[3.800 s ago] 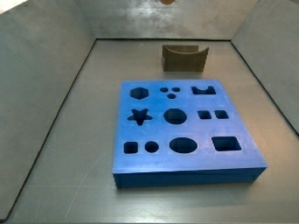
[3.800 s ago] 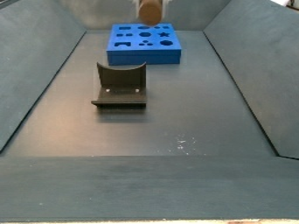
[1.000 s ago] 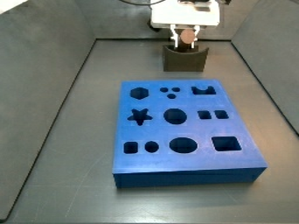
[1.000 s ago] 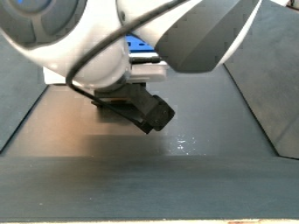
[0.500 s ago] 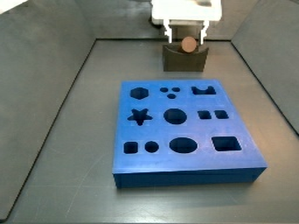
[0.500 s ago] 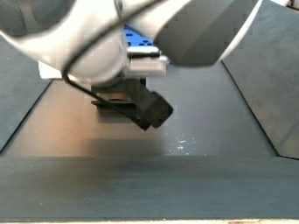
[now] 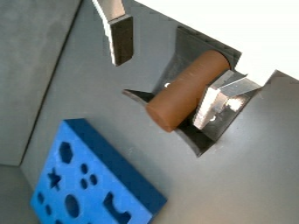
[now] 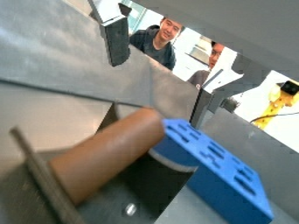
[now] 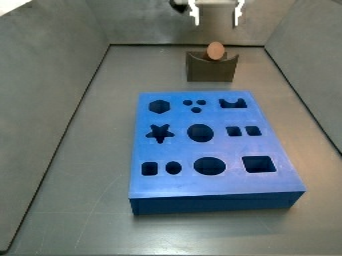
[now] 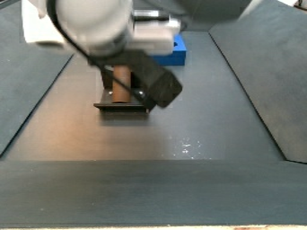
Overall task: Pick up the round object. Move up. Place the round object on the fixture. Regrasp the round object. Move to above the board. Insert the round object.
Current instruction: Regrasp the round object.
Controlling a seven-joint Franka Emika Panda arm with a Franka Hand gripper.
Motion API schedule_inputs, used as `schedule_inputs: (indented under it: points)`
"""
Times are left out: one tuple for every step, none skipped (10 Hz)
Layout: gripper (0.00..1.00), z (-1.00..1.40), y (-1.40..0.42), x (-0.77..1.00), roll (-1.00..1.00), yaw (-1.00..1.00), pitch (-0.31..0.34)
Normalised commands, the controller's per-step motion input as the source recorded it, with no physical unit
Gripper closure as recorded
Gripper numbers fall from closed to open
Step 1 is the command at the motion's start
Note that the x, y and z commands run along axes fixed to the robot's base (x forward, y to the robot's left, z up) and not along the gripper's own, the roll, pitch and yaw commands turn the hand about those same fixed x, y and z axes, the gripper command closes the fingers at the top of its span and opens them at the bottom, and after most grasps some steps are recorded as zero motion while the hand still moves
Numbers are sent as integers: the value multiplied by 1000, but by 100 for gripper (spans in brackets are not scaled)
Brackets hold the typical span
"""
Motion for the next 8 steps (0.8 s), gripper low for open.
schedule_inputs:
  points:
    - [0, 379, 3, -31, 78, 41, 135]
    - [0, 774, -1000, -85, 1000, 20, 78]
    - [0, 726, -1000, -81, 1000, 19, 78]
    - [0, 669, -1000, -108, 1000, 18, 67]
    - [0, 532, -923, -121, 1000, 18, 60]
    - [0, 252, -719, -94, 1000, 17, 55]
    - [0, 135, -612, -69, 1000, 17, 53]
    - [0, 58, -371, -36, 1000, 16, 53]
